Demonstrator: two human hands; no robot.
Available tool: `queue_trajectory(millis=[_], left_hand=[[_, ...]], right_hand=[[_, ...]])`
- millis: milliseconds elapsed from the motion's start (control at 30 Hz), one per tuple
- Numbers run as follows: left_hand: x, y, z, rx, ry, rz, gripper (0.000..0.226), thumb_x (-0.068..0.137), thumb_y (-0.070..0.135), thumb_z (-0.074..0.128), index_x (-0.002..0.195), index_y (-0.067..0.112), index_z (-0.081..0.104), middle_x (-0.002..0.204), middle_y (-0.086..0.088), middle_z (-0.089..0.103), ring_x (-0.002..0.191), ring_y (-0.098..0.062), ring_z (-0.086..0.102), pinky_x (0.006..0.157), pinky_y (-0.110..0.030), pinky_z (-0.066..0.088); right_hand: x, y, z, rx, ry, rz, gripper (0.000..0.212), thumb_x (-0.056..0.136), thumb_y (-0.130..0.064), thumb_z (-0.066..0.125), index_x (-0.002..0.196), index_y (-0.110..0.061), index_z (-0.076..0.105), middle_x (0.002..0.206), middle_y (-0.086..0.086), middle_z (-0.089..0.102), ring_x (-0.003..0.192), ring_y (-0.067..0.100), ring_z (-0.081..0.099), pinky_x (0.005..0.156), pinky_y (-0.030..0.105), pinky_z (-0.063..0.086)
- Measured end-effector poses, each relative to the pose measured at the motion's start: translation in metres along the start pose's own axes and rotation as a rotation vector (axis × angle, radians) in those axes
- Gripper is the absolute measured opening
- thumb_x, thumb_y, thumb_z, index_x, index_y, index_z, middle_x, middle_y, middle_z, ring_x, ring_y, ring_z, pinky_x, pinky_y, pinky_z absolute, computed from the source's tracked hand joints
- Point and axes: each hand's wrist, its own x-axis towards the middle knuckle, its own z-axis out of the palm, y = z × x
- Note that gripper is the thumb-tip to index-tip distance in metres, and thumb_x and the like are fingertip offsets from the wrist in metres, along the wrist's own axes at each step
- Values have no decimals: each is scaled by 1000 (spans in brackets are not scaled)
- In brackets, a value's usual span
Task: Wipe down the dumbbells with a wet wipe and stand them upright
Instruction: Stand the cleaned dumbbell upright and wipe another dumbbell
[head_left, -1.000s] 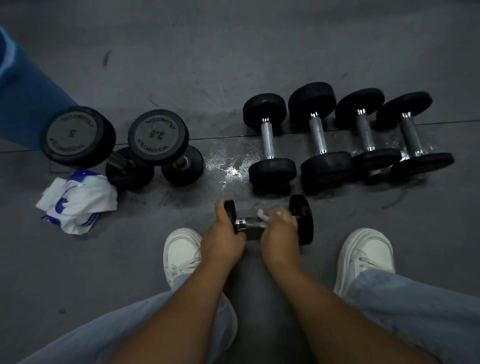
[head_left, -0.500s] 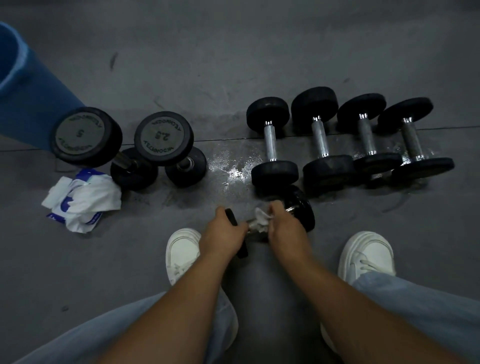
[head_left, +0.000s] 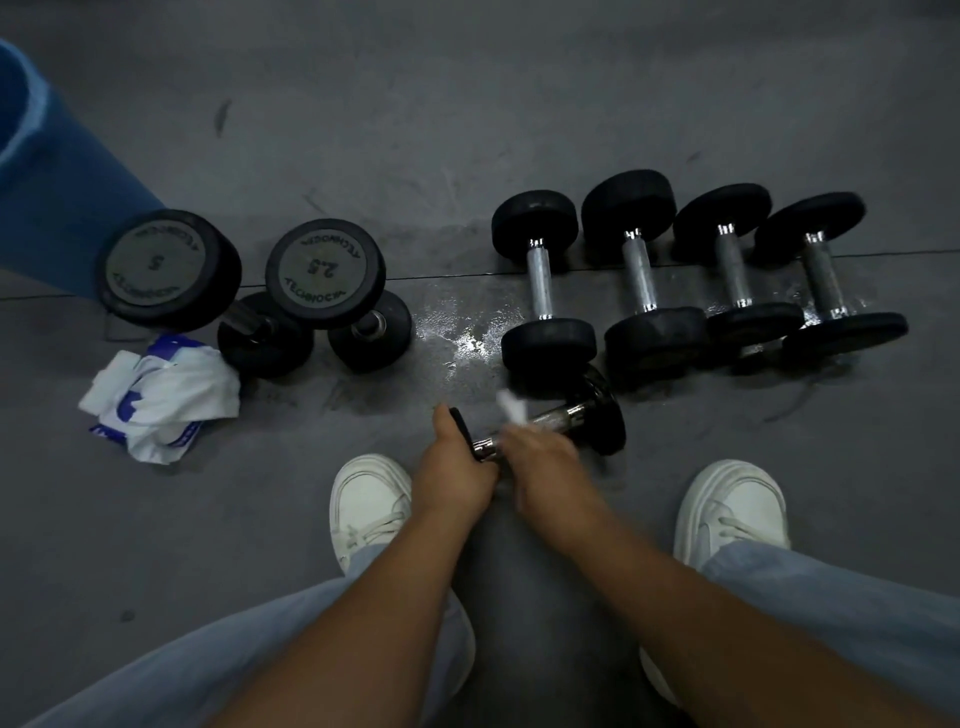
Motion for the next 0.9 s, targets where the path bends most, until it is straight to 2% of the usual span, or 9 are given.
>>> queue_trajectory(millis=[67, 167, 267, 400, 500, 567, 667, 800, 900], left_hand=[[-1, 0, 0, -8, -9, 5, 91, 86, 27, 68, 155, 19, 9, 122, -18, 64, 110, -35, 62, 86, -36, 49], [0, -2, 0, -1, -2, 11, 96, 81, 23, 71, 154, 19, 9, 124, -17, 63, 113, -35, 61, 89, -35, 49], [-1, -3, 2, -14, 20, 5, 90, 85, 28, 69, 153, 20, 10, 121, -17, 65, 109, -35, 62, 86, -37, 50], [-7, -10, 7, -78, 82, -21, 102, 77, 27, 75, 154, 26, 9, 122, -10, 65, 107, -33, 64, 83, -33, 49], [-9, -16, 15, -238, 62, -74, 92, 79, 28, 75, 151, 32, 18, 122, -8, 65, 107, -32, 64, 90, -34, 49], [-10, -17, 20, -396, 12, -79, 92, 80, 15, 74, 152, 32, 19, 123, -2, 59, 103, -24, 61, 89, -23, 47], [-7, -16, 23, -485, -1, -62, 94, 81, 0, 68, 155, 27, 16, 122, -1, 53, 85, -8, 54, 63, -1, 39], [-8, -6, 24, -620, 67, -104, 100, 82, 2, 69, 157, 34, 11, 137, -1, 51, 111, -14, 54, 99, -27, 45], [-13, 12, 19, -588, 127, -8, 97, 81, 0, 66, 156, 35, 17, 149, -3, 45, 127, -19, 51, 111, -39, 40]], right_hand=[[0, 0, 1, -34, -10, -53, 47, 70, -11, 47, 114, -16, 63, 120, 2, 63, 113, 22, 58, 98, 39, 41], [2, 5, -1, -32, 106, 218, 55, 66, -7, 51, 121, -9, 60, 124, 7, 61, 116, 26, 56, 100, 40, 39], [-5, -7, 10, -22, 35, -33, 55, 63, -4, 57, 118, -10, 61, 121, 8, 63, 114, 26, 57, 101, 38, 38], [-5, 12, 2, -70, 102, 211, 60, 63, -8, 51, 123, -5, 60, 130, 10, 59, 119, 28, 56, 99, 40, 41], [-7, -8, 6, 18, -22, -11, 55, 67, -7, 52, 122, -7, 61, 128, 10, 59, 119, 32, 54, 99, 42, 43], [-4, -10, 5, 54, 17, 27, 58, 67, -8, 50, 123, -7, 60, 129, 9, 59, 120, 30, 54, 98, 42, 43], [-5, 4, 0, -17, 34, 272, 60, 68, -7, 53, 128, -4, 54, 137, 11, 51, 127, 30, 47, 98, 44, 46], [-5, -6, -11, 104, -103, 64, 40, 75, -18, 46, 110, -9, 63, 119, 8, 61, 113, 29, 55, 93, 43, 47], [1, -1, -35, 68, 92, 86, 13, 80, -15, 59, 91, -12, 65, 97, 9, 62, 91, 30, 56, 78, 39, 49]])
